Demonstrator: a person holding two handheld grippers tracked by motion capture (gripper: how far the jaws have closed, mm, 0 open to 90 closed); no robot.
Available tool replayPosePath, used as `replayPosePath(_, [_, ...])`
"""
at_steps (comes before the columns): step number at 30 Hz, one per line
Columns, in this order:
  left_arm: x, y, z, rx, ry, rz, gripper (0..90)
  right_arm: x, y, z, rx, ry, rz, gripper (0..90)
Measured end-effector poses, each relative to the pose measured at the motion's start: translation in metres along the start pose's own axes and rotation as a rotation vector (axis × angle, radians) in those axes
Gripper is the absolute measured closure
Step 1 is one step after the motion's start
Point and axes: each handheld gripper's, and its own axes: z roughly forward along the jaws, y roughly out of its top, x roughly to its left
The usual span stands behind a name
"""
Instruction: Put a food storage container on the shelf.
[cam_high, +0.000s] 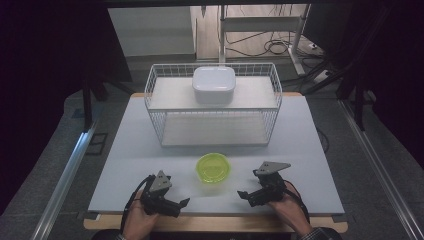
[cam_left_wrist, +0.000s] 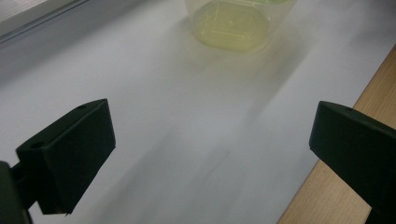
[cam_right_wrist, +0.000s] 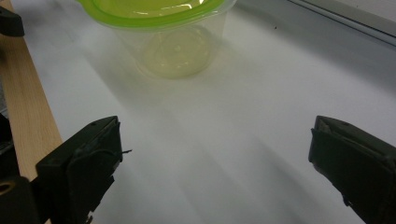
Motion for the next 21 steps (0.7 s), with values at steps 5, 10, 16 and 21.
replayPosePath(5, [0.001, -0.001, 0.001, 0.001, -0.009, -0.007, 0.0, -0.001, 0.002, 0.0, -0.009, -0.027, -0.01, 0.0])
replayPosePath(10, [-0.001, 0.0, 0.0, -0.008, -0.005, 0.003, 0.0, -0.002, 0.007, 0.002, -0.008, -0.015, 0.016, 0.2])
replayPosePath(16, [0.0, 0.0, -0.004, -0.015, 0.022, 0.007, 0.5, -0.006, 0.019, 0.003, -0.01, -0.001, 0.035, 1.8])
replayPosePath(21, [0.0, -0.001, -0.007, 0.003, 0.051, 0.022, 0.9, -0.014, 0.03, 0.003, 0.007, -0.007, 0.059, 1.8])
